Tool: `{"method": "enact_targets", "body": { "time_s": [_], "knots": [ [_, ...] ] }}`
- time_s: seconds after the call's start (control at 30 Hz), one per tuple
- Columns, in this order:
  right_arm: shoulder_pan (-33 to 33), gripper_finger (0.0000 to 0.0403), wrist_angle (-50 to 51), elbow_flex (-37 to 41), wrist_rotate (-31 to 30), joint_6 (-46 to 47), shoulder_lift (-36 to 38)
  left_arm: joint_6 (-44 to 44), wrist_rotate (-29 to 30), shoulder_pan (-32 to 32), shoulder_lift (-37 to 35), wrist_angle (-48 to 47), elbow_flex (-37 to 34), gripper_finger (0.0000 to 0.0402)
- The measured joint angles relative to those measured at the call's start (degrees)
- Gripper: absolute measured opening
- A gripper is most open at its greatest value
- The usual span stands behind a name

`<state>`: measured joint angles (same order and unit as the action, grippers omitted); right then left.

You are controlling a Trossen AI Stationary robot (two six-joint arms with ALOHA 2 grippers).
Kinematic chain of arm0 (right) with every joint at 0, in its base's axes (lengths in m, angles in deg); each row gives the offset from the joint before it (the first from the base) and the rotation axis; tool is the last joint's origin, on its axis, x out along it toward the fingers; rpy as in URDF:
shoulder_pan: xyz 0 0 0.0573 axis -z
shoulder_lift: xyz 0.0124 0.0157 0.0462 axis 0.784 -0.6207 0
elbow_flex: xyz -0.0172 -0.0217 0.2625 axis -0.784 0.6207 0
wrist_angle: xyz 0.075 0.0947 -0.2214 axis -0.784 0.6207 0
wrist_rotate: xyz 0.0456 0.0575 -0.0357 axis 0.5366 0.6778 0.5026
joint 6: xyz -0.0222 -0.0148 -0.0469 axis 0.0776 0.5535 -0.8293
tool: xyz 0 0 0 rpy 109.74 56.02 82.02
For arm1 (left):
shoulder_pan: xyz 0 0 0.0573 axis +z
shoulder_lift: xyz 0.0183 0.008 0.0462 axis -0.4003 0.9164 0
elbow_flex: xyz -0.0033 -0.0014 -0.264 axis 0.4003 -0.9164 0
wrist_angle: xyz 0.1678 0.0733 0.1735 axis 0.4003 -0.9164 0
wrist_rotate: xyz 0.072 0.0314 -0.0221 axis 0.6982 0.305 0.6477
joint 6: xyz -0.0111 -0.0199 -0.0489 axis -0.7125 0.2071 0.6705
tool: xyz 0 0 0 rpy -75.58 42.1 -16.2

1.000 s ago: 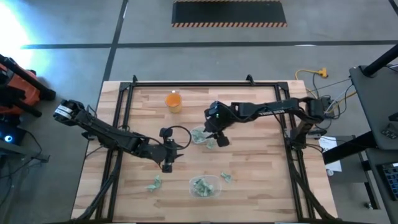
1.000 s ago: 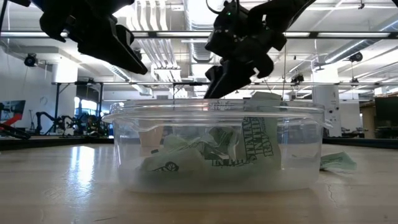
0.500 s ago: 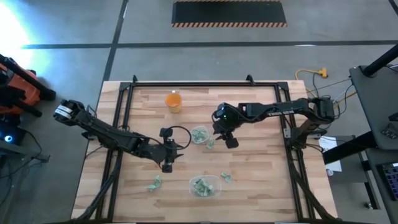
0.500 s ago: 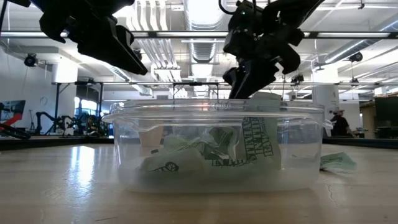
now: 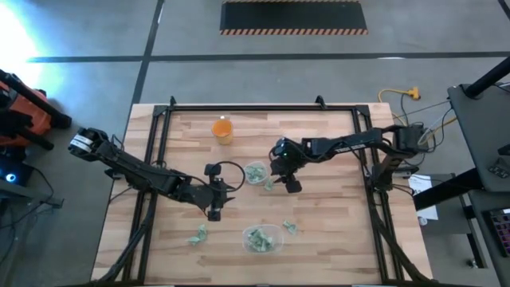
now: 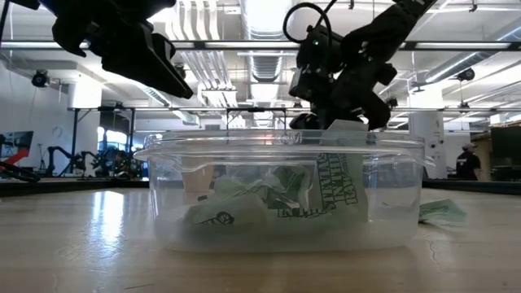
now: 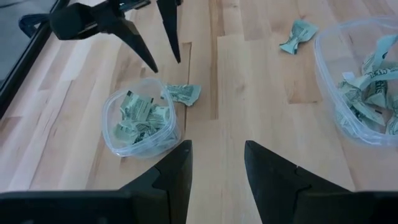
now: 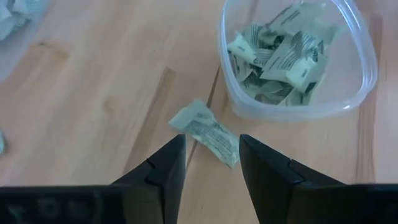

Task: Pick and place Stevia / Truvia into bins
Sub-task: Put the white stevia packet into the bottom transparent bin

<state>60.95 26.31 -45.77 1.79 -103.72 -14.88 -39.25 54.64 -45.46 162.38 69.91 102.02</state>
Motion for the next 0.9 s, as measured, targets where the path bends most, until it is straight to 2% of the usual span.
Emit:
{"method": "enact_targets", "body": {
  "time_s": [0.33,0.47,0.9],
  "knots": [
    [0.4,0.0167,-2.5,1.5,-1.6,0.6,-0.7,0.0,0.2,0.0,0.0,-0.1,-0.4,0.0130],
    [0.5,0.0169,-4.7,2.5,-3.5,2.2,-0.7,0.0,0.2,0.0,0.0,-0.1,-0.5,0.0130],
    [0.3,0.0169,-15.9,8.1,-3.6,5.9,-0.8,0.0,0.4,0.0,0.0,0.2,-0.5,0.0130]
  ]
}}
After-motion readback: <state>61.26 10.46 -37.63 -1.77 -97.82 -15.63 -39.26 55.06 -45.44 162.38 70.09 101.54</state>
